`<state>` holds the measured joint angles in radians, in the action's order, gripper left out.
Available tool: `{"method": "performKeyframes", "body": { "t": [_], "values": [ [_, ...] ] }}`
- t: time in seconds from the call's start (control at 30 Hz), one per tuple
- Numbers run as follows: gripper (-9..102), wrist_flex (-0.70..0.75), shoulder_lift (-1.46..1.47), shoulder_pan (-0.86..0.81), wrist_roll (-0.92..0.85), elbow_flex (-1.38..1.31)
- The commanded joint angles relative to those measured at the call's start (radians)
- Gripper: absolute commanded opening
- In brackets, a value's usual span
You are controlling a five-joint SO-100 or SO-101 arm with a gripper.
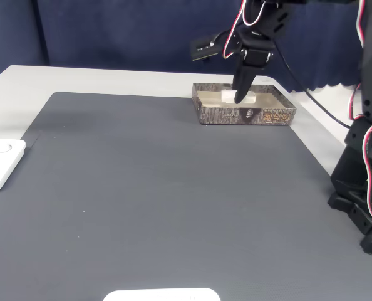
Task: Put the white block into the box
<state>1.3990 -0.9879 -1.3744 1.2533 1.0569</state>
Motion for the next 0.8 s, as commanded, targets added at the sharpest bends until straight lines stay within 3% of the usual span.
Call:
{"method": "performKeyframes", "body": {
  "t": [0.0, 0.23, 0.77],
  "values": [
    [-1, -0.015, -0.008, 0.015, -0.017, -0.078],
    [1, -0.028, 0.015, 0.014, -0.017, -0.101],
    [23, -0.041, 0.031, 0.005, 0.017, -0.081]
  ]
}}
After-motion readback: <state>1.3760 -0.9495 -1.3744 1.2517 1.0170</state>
